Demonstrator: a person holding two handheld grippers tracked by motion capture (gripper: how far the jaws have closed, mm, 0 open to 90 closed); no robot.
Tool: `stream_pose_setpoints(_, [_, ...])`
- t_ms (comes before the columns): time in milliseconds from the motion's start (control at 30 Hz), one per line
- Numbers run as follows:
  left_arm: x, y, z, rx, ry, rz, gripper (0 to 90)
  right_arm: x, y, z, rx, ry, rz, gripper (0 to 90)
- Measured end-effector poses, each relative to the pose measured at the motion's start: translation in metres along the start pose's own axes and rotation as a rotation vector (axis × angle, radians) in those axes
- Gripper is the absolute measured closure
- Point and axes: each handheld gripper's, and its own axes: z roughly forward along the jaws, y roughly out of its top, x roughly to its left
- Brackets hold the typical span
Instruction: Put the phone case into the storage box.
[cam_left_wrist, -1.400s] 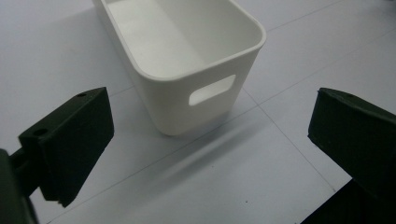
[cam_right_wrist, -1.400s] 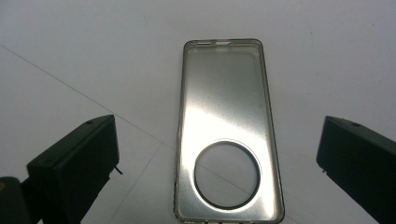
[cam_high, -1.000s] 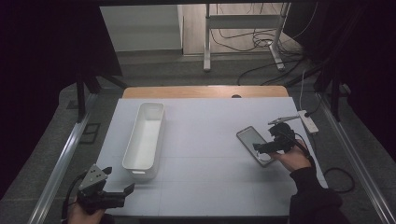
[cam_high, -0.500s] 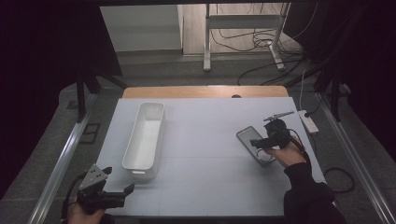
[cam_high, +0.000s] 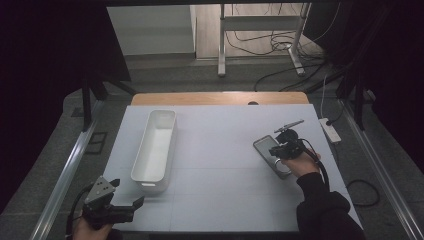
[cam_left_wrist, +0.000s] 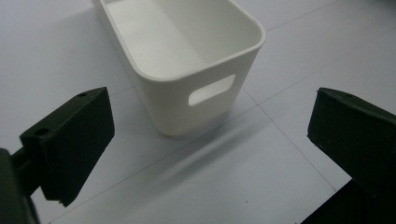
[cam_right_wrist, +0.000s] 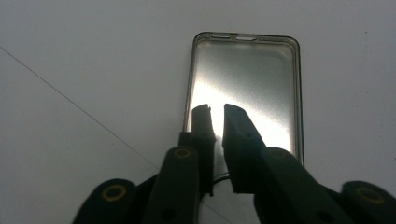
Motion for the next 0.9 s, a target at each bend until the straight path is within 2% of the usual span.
stream_pose_setpoints(67, [0.000,0.000,0.000,0.000,0.000,0.001,1.5,-0.003,0.000,0.002,-0.007,0.026,0.016,90.0])
stream_pose_setpoints(267, [0.000,0.000,0.000,0.001,-0.001,0.001,1.6,-0.007,0.001,0.015,0.001,0.046,0.034,90.0])
stream_pose_setpoints(367, [0.000,0.000,0.000,0.002,-0.001,0.003,1.6,-0.005,0.002,0.022,0.014,0.031,0.018,90.0])
stream_pose_setpoints(567, [0.000,0.000,0.001,0.004,-0.002,0.003,1.6,-0.001,0.007,0.029,-0.002,0.030,0.027,90.0])
stream_pose_setpoints(733, [-0.001,0.001,0.001,0.004,0.001,0.007,1.6,0.004,0.009,0.038,0.019,0.012,0.012,90.0])
stream_pose_setpoints(900, [-0.001,0.001,0.001,0.005,0.000,0.011,1.7,0.008,0.009,0.040,0.027,0.016,0.000,90.0])
